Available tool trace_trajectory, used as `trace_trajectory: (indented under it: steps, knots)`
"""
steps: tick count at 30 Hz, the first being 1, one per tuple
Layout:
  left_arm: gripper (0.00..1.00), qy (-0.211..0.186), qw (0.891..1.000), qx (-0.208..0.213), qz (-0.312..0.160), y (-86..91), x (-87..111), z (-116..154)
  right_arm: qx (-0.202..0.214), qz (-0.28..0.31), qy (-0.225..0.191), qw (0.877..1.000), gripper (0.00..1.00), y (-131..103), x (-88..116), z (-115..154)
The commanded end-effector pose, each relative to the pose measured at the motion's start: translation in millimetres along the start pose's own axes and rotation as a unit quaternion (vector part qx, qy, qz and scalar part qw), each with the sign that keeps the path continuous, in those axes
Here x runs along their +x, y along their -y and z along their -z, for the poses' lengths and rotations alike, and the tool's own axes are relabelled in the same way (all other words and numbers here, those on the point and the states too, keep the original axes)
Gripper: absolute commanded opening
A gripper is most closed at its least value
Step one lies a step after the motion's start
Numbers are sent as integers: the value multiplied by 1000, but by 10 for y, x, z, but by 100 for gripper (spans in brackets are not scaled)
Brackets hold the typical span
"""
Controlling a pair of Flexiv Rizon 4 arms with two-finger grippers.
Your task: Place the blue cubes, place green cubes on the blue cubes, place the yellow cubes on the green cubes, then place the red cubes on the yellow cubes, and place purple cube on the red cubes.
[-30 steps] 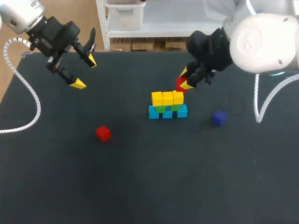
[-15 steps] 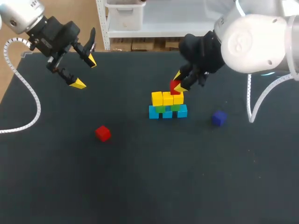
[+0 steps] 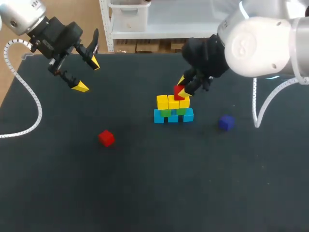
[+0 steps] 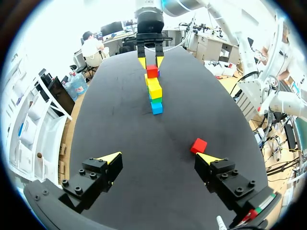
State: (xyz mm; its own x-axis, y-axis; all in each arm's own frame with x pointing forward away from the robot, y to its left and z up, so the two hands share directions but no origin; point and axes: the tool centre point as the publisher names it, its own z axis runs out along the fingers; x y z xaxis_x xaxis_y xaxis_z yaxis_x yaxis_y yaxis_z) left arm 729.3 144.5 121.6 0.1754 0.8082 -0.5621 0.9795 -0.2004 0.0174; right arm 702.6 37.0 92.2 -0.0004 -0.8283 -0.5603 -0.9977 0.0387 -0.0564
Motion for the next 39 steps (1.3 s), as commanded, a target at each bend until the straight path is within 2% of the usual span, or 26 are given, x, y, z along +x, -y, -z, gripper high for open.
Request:
trace_trajectory:
  steps: [1, 39]
  knots:
    - [100, 0, 1000, 2, -1, -19, 6, 5, -2, 1, 0, 1000, 0, 17, -2, -2]
    - [100, 0, 1000, 2, -1, -19, 6, 5, -10, 8, -1, 1000, 0, 27, 40, -38]
